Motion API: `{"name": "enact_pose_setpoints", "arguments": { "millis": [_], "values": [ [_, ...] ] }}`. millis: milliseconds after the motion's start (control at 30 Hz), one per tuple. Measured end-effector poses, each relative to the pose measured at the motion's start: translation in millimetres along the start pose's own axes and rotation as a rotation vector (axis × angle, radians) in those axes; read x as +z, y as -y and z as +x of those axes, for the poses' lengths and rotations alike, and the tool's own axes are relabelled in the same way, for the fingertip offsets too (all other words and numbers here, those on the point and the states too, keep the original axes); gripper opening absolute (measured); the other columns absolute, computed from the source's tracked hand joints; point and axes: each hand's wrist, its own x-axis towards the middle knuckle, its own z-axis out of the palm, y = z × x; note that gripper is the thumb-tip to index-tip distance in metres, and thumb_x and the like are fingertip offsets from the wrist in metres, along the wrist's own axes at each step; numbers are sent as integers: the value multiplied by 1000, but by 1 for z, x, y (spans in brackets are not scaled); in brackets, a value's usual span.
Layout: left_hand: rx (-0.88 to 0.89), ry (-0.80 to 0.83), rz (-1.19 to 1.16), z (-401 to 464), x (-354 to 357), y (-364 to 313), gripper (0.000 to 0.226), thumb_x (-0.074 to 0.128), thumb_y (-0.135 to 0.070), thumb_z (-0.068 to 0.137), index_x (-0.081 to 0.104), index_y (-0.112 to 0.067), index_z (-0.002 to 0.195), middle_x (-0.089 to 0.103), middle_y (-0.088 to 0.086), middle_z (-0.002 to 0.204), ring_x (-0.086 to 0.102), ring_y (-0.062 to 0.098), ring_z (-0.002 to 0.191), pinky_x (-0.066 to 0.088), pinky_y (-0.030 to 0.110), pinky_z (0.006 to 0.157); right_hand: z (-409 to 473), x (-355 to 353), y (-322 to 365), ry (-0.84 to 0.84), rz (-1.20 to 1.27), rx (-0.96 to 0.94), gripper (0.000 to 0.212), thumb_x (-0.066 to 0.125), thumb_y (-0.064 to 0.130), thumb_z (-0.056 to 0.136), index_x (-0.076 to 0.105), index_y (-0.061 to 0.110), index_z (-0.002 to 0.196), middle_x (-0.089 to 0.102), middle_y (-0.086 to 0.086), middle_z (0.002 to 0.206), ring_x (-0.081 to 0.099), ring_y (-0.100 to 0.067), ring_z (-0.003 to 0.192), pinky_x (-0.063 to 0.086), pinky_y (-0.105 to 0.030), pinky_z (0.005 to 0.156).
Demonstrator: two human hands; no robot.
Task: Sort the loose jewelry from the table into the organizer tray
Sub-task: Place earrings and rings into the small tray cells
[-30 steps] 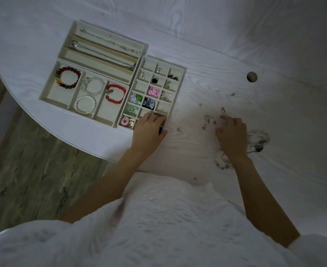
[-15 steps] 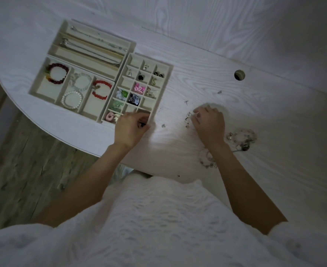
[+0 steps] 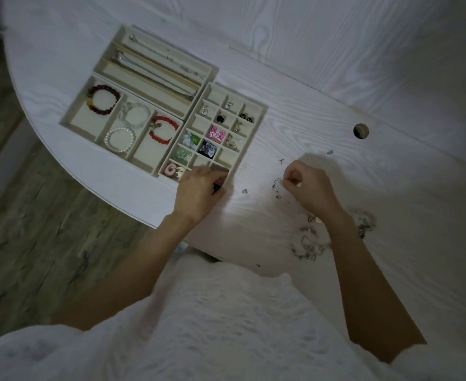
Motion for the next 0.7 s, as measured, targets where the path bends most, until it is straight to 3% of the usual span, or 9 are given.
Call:
{"name": "enact_pose_setpoints", "arguments": {
  "millis": [133,300,367,467,600,700],
  "values": [
    [10,-30,-63,1,-3,7,23,62,-32,87,69,-20,104,68,-1,93,57,21,85,42,32,75,11,-8,21,19,39,-49,7,65,13,86,62,20,86,67,2,83,63,-9,79,47,-16,68],
    [-74,-151,-85,7,-14,25,22,63,-29,89,68,-18,107,68,0,99,56,22,91,40,33,80,43,11,57,-78,121,-67,9,69,13,84,68,16,92,67,4,82,57,2,72,42,-6,65],
    [-126,-198,-69,6,-19,37,23,63,-26,87,67,-17,108,67,3,99,54,24,90,39,32,78,54,31,73,-91,70,-112,5,69,15,83,71,17,87,67,4,86,55,-2,77,44,-15,68],
    [-196,-248,-40,4,-20,48,27,68,-20,84,67,-14,110,65,7,101,52,28,90,42,35,76,61,56,83,-133,-92,-169,4,69,19,82,72,18,84,60,-1,94,47,-17,92,34,-25,71],
    [-220,-293,-2,3,-21,63,33,66,-21,83,64,-14,115,61,10,110,50,29,96,36,31,82,64,79,84,-157,-272,-239,8,70,20,81,75,15,85,60,-6,92,52,-26,89,38,-32,81],
    [-225,-314,-32,3,-23,76,31,60,-16,86,63,-16,116,62,7,112,53,27,95,34,29,84,58,78,84,-235,-185,-255,12,65,16,85,74,11,92,63,-6,89,55,-23,84,41,-29,74]
  ]
}}
